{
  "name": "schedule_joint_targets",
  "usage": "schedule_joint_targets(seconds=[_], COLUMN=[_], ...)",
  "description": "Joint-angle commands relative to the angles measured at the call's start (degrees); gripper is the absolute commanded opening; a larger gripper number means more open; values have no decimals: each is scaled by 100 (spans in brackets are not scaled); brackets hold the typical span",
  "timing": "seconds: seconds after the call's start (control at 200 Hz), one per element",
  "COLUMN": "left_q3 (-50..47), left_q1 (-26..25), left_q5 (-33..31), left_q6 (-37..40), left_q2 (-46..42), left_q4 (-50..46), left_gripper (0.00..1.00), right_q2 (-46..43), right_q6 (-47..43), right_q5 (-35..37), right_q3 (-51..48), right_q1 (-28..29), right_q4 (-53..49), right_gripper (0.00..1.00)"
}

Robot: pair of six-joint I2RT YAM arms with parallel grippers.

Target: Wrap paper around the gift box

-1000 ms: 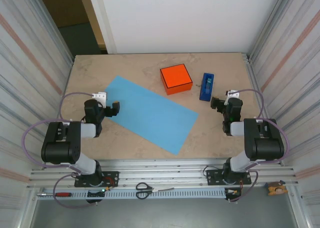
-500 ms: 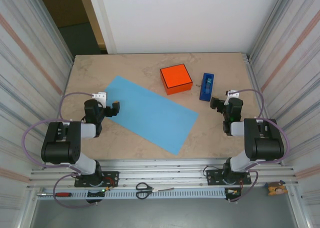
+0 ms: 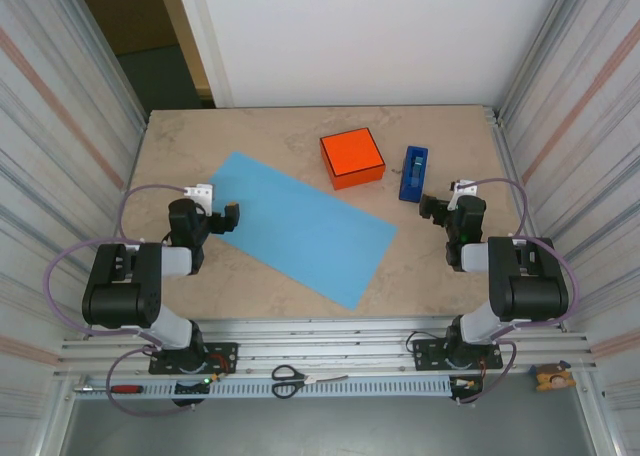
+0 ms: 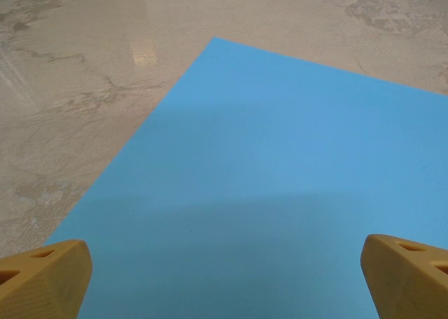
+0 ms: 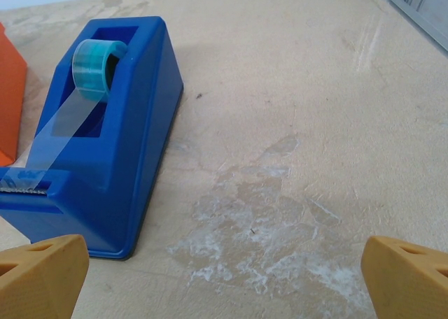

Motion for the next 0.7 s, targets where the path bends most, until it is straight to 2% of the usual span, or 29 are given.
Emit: schedule_joint_targets(seconds=[0.0, 0.105, 0.175, 0.23, 0.271, 0.321, 0.416, 0.491, 0.621, 0.696], left_q3=[-164, -270, 29, 320, 461, 560, 687, 848, 853, 1009], left_q1=[5, 4, 8, 7, 4, 9, 8, 21, 49, 47], left_q5=[-133, -326, -540, -635, -485, -391, -579, -519, 854, 1414], left_q6=[-87, -166, -452, -793, -920, -1297, -2587, -3357, -3247, -3218], left_q2=[-314, -856, -1525, -2020, -2334, -2686, -3281, -3673, -3879, -3724], left_q4=[388, 131, -1054, -2083, -2498, -2825, -3399, -4207, -4254, -4478], left_gripper=[99, 99, 99, 99, 99, 99, 99, 99, 99, 99], right_q2=[-126, -579, -1180, -1539, -1718, -1912, -2081, -1937, -1420, -912], right_q6=[-211, -248, -23, 322, 509, 855, 1493, 2091, 3029, 3424], right_q5=[97, 487, 389, 137, -208, -583, -1320, -1475, -1042, -906], right_q3=[-14, 20, 418, 970, 1321, 1535, 1752, 2043, 2294, 2548], right_q1=[87, 230, 257, 282, 362, 588, 1397, 2183, 3623, 4136], right_q4=[34, -406, -1823, -3315, -4174, -4744, -5349, -5809, -5797, -5824], right_gripper=[98, 98, 98, 98, 98, 100, 97, 92, 86, 79])
